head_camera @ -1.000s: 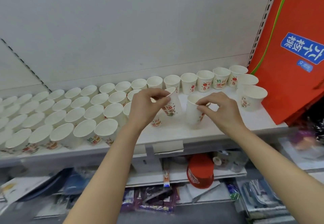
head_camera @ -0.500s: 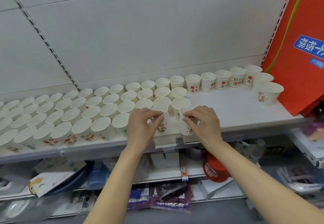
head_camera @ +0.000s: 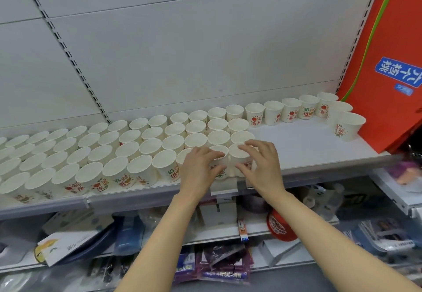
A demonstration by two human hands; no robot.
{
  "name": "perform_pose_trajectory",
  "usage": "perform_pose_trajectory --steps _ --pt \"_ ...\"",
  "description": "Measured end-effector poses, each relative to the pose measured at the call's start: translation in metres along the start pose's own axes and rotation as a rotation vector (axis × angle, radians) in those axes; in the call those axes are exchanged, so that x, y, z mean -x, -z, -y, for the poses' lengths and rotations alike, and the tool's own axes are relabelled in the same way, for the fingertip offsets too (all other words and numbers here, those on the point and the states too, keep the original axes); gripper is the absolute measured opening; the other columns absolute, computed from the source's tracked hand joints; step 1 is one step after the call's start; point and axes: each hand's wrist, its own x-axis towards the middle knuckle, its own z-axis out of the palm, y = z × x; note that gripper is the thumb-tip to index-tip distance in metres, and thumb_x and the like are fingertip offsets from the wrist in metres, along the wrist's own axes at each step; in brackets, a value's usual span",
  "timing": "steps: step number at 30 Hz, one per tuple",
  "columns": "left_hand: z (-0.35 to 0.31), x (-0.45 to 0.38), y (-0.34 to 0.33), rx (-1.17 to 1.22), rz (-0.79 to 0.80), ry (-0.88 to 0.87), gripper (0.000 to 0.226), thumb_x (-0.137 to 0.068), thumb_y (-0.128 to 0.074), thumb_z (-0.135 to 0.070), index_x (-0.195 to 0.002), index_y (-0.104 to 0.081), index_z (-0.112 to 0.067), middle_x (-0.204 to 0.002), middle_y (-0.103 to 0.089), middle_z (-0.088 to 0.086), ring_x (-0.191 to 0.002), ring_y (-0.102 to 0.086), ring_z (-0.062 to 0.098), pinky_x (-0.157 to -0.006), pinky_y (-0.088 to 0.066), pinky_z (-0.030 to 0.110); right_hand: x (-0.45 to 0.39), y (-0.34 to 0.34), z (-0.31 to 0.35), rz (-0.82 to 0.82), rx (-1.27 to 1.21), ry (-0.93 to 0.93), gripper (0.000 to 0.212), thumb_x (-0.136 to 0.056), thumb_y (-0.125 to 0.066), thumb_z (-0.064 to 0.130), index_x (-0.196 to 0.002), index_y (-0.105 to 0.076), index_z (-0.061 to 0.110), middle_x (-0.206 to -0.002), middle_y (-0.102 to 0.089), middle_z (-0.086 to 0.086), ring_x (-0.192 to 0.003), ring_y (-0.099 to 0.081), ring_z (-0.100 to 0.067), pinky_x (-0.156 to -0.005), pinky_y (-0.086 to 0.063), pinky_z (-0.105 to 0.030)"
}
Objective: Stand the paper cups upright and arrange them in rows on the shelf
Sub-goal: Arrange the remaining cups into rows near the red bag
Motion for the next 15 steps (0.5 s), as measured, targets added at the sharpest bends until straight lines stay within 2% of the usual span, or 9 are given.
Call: perform_pose_trajectory --steps 3,6,9,12,15 --pt "0.006 0.002 0.000 -0.012 0.037 -0.018 0.030 -0.078 -0.076 -0.032 -0.107 -0.071 -0.028 -0.104 -0.067 -0.011 -0.104 -0.052 0.017 -0.084 -0.040 0.028 0.003 0.009 -0.008 0.119 -0.049 -0.173 0.057 -0.068 -0.083 0.021 -0.121 -0.061 0.021 -0.129 -0.051 -0.003 -0.115 -0.044 -0.025 -0.099 -0.041 -0.042" --pt "0.002 -0.004 -0.001 -0.037 0.056 -0.006 0.028 -0.082 -0.072 -0.028 -0.110 -0.070 -0.029 -0.108 -0.067 -0.012 -0.105 -0.051 0.015 -0.081 -0.035 0.024 0.003 0.005 -0.007 0.194 -0.099 -0.288 0.059 -0.067 -0.084 0.022 -0.121 -0.060 0.023 -0.136 -0.045 -0.002 -0.123 -0.039 -0.023 -0.105 -0.033 -0.038" --pt "-0.003 -0.008 -0.008 -0.038 0.047 -0.027 0.021 -0.084 -0.071 -0.027 -0.105 -0.072 -0.029 -0.105 -0.069 -0.010 -0.099 -0.054 0.017 -0.080 -0.039 0.029 0.001 0.000 -0.004 0.201 -0.121 -0.314 0.042 -0.068 -0.082 0.021 -0.106 -0.063 0.020 -0.134 -0.046 -0.004 -0.124 -0.041 -0.024 -0.103 -0.029 -0.033" --pt "0.001 -0.007 -0.016 -0.005 0.024 -0.042 0.015 -0.083 -0.072 -0.031 -0.098 -0.074 -0.030 -0.099 -0.070 -0.011 -0.093 -0.055 0.018 -0.077 -0.043 0.031 -0.004 0.002 -0.005 0.180 -0.117 -0.330 0.025 -0.069 -0.082 0.022 -0.086 -0.064 0.017 -0.126 -0.052 -0.004 -0.118 -0.048 -0.024 -0.097 -0.036 -0.034" --pt "0.003 -0.005 -0.021 0.025 -0.032 -0.028 0.019 -0.080 -0.076 -0.031 -0.098 -0.074 -0.027 -0.100 -0.070 -0.010 -0.095 -0.055 0.017 -0.080 -0.046 0.031 -0.009 0.010 -0.007 0.128 -0.011 -0.314 0.027 -0.064 -0.085 0.031 -0.075 -0.064 0.018 -0.115 -0.057 -0.003 -0.105 -0.053 -0.024 -0.089 -0.042 -0.036"
